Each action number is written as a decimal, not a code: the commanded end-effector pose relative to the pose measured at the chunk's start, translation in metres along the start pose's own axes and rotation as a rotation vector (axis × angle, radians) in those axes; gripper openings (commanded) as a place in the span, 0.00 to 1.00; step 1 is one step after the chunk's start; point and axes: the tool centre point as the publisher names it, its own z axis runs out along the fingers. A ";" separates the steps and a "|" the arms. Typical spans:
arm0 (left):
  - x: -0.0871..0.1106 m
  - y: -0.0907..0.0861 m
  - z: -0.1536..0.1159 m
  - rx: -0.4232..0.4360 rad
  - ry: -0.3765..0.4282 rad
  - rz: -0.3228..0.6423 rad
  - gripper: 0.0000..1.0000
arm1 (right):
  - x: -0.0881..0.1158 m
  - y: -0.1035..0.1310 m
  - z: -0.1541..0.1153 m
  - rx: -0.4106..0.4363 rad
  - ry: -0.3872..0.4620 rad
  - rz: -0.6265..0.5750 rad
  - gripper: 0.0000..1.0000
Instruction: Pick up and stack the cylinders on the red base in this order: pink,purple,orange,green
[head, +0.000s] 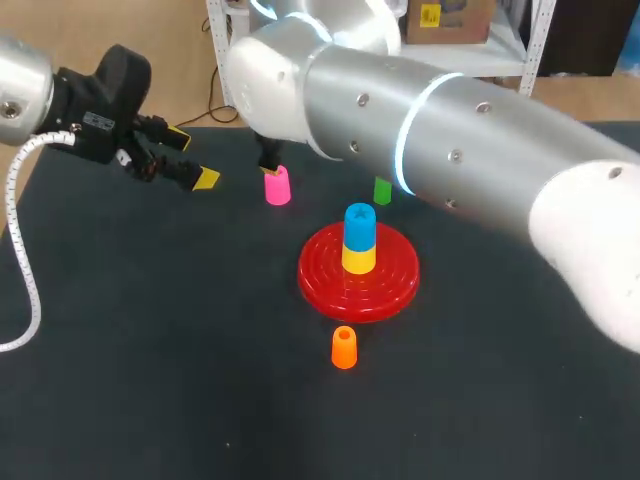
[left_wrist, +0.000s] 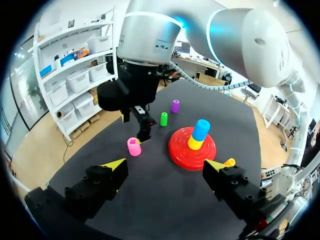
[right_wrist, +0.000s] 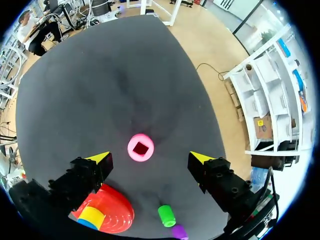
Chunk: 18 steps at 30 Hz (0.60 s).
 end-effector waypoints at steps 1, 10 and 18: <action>0.001 0.001 0.000 0.001 -0.003 0.001 1.00 | -0.005 -0.006 0.006 -0.104 0.203 0.004 1.00; 0.001 0.001 0.000 0.001 -0.003 0.001 1.00 | -0.021 -0.002 0.016 -0.116 0.227 -0.004 1.00; 0.001 0.001 0.000 0.001 -0.003 0.001 1.00 | -0.021 -0.003 0.022 -0.131 0.270 -0.006 1.00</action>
